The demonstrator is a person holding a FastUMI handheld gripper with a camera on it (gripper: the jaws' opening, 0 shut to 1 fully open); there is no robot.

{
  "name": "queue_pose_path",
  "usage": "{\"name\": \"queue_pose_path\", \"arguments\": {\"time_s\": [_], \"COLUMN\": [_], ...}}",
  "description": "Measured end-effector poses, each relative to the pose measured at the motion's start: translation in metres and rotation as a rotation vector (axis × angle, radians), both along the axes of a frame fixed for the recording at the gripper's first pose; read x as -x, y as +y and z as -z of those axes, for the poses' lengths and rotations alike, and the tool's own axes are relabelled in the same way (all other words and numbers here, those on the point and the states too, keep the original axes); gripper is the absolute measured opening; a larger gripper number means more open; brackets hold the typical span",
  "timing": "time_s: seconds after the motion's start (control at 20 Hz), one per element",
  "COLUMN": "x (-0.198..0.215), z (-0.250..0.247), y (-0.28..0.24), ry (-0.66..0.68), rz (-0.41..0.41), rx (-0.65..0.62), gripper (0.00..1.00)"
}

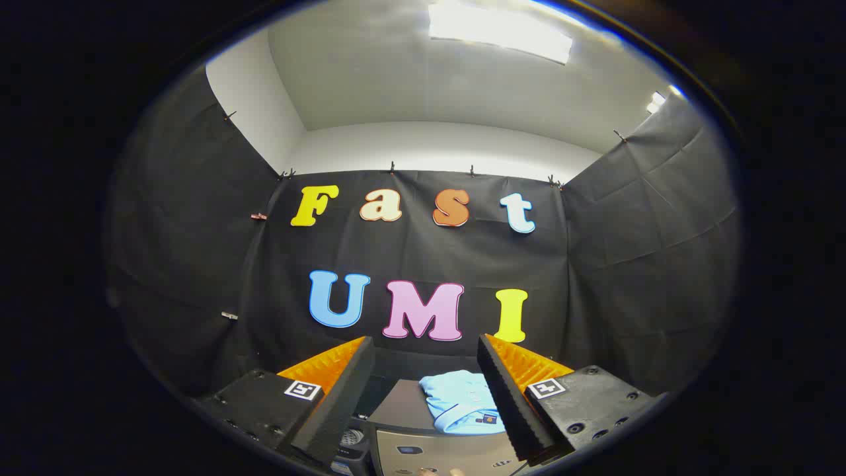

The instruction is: Put the clothes into the washing machine and then close the washing machine lid.

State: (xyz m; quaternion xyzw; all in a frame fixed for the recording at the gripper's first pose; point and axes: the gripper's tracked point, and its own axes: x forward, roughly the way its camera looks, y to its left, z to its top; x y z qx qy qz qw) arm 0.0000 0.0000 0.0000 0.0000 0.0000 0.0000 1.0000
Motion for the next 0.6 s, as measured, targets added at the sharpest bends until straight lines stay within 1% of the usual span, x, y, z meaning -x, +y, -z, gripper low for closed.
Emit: {"name": "queue_pose_path", "arguments": {"time_s": [0.6], "x": [-0.008], "z": [0.010], "y": [-0.007], "ry": [0.002], "rz": [0.016], "rx": [-0.008], "gripper": [0.97]}}
